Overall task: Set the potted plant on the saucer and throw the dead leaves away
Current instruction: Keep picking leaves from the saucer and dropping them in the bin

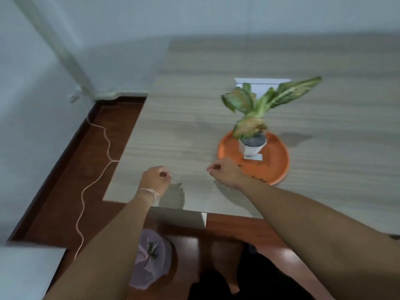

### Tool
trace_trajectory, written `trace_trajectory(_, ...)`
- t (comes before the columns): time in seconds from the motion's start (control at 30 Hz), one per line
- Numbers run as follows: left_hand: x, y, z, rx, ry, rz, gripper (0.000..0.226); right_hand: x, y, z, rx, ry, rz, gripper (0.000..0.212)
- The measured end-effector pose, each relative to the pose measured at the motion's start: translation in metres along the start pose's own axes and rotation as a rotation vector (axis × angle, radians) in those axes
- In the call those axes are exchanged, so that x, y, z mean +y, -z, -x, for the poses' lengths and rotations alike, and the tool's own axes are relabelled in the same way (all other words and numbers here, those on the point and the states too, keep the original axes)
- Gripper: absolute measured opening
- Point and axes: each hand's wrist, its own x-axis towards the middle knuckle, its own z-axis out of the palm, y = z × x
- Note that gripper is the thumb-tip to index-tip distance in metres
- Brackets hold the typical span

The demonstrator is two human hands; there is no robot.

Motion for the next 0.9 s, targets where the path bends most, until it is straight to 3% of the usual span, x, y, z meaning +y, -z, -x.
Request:
trace_trajectory(0.13,0.085,-0.062,-0.013,-0.181,-0.138,-0.01,0.027,0.077,0.065,0.019,0.148,-0.187,0.117,0.017)
trace_trajectory(0.3,0.148,-0.111,-0.017,-0.365,-0.275,-0.115,0.028,0.133,0.099,0.032,0.163,-0.289,0.189,0.015)
trace_trajectory(0.53,0.173,-0.148,-0.043,-0.471,-0.336,-0.321,0.019,0.149,0.083,0.011,0.037,-0.207,0.339,0.023)
trace_trajectory(0.73,0.176,-0.171,-0.063,-0.535,-0.374,-0.507,0.027,0.146,0.075,-0.015,-0.155,0.008,0.654,0.022)
trace_trajectory(0.9,0.177,-0.185,-0.066,-0.527,-0.432,-0.651,0.025,0.148,0.079,-0.025,-0.221,0.09,0.679,0.016)
